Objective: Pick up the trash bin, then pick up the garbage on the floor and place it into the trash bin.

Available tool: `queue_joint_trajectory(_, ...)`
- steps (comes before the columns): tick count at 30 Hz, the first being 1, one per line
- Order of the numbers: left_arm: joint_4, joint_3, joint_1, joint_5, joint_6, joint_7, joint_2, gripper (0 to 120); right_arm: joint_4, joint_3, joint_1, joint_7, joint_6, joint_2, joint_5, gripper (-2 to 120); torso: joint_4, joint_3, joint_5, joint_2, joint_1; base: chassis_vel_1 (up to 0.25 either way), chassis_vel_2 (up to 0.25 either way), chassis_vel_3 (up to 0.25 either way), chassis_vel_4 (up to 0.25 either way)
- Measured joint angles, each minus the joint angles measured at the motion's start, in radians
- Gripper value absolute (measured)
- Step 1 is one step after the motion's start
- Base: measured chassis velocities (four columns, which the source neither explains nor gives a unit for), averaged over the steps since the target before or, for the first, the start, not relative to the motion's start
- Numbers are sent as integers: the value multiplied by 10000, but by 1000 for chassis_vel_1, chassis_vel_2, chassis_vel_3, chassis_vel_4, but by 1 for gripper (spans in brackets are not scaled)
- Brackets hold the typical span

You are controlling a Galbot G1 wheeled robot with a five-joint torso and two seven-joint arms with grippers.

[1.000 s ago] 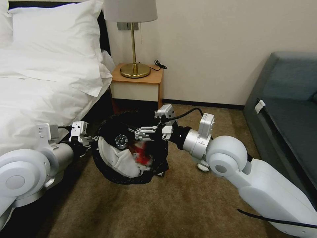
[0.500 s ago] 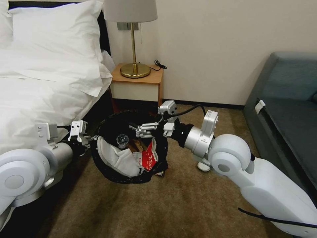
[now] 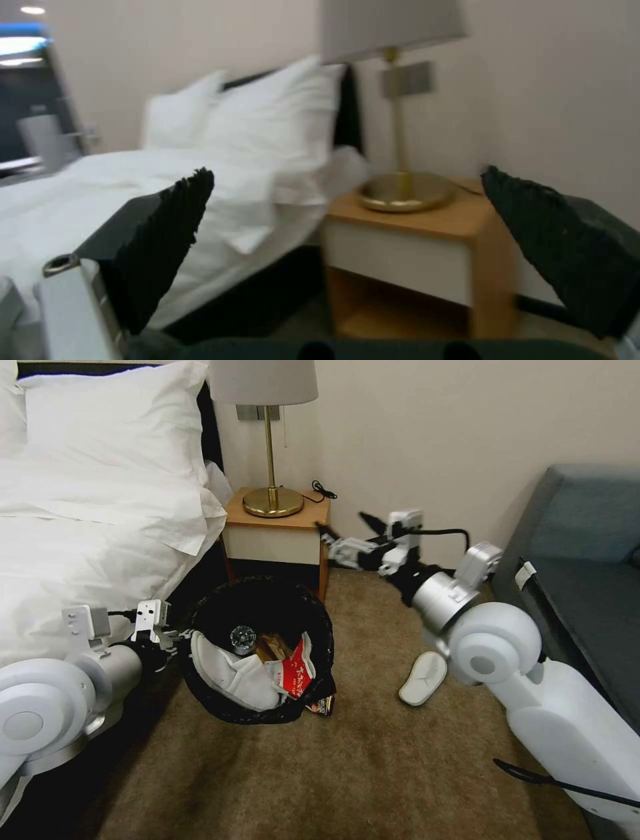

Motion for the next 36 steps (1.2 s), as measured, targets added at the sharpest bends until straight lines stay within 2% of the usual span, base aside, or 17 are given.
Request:
queue_joint_trajectory(5, -37, -94, 6, 6, 0, -39, -52, 1, -140, 629, -687, 323, -142, -41, -379, 100, 3, 0, 0, 0, 0, 0, 0, 0, 0)
queue_joint_trajectory(6, -43, -111, -16, 41, 0, -44, -94, 1, -189, 979, -1182, 463, -255, -22, -681, 100, 2, 0, -1, 0, 0, 0, 0, 0, 0)
queue_joint_trajectory(15, 36, -283, -20, 368, 0, -25, -251, 1, -121, 2171, -2919, 525, -541, 266, -1604, 100, 2, 1, 1, 0, 0, 0, 0, 0, 0)
queue_joint_trajectory(17, 104, -443, -52, 445, 0, 158, -343, 1, 125, 2892, -4055, 231, -500, 318, -2523, 100, 1, -1, 0, 0, 0, 0, 0, 0, 0)
queue_joint_trajectory(18, 104, -443, -52, 445, 0, 158, -343, 1, 125, 2892, -4055, 231, -500, 318, -2523, 100, 1, -1, 0, 0, 0, 0, 0, 0, 0)
queue_joint_trajectory(20, 209, -633, -149, 515, 0, 210, -450, 1, 435, 3454, -5226, 44, -376, 368, -3033, 100, -1, -1, -1, 0, 0, 0, 0, 0, 0)
queue_joint_trajectory(23, 281, -705, -169, 681, 0, 301, -471, 1, 485, 3648, -5669, 5, -265, 410, -3263, 100, -1, -2, -1, 0, -1, 0, 0, 0, 0)
queue_joint_trajectory(24, 415, -828, -189, 1006, 0, 588, -503, 1, 489, 3838, -6094, -33, -123, 471, -3548, 100, -1, -1, -1, 0, -1, 0, 0, 0, 0)
queue_joint_trajectory(26, 504, -941, -225, 1079, 0, 770, -546, 1, 529, 3979, -6412, -71, -9, 530, -3712, 100, 0, -2, -1, 1, -2, 0, 0, 0, 0)
queue_joint_trajectory(36, 495, -1102, -93, 1110, 0, 805, -596, 1, 701, 4269, -6874, -107, 41, 689, -3968, 100, 3, 1, -3, 0, -1, -111, 114, 111, -119)
